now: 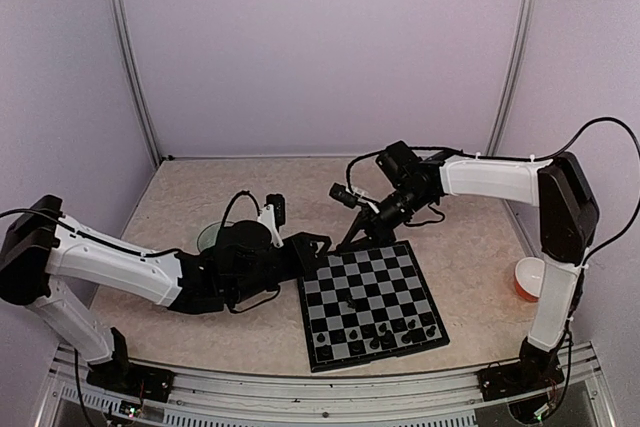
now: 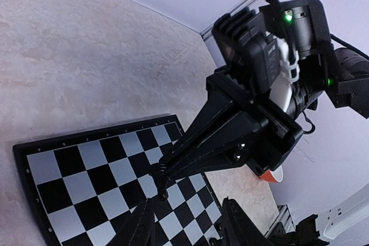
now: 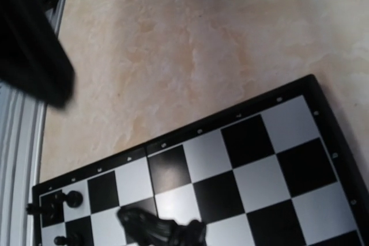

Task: Set up the chess pieces on the board
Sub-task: Pass from the right arm to the left

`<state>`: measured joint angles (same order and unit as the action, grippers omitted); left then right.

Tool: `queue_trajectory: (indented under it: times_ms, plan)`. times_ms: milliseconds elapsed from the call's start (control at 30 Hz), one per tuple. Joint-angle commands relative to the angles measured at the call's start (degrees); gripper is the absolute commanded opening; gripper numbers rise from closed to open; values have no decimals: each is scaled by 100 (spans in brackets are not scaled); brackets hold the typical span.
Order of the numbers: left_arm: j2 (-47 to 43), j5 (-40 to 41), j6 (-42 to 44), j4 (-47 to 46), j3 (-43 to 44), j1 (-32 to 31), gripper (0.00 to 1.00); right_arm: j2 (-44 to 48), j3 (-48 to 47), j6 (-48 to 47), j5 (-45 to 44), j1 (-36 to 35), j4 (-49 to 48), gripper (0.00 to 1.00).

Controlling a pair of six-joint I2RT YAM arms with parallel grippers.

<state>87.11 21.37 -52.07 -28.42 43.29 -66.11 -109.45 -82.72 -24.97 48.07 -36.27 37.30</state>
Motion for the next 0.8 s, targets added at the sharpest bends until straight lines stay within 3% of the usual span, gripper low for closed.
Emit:
queue_trajectory:
  times_ms: [0, 767]
  plan:
    - [378, -110, -430, -829, 154, -112, 41, 315, 161, 216, -55, 88, -248, 3]
    - [1198, -442, -674, -932, 582, -4, 31, 488, 239, 190, 349, 177, -258, 4]
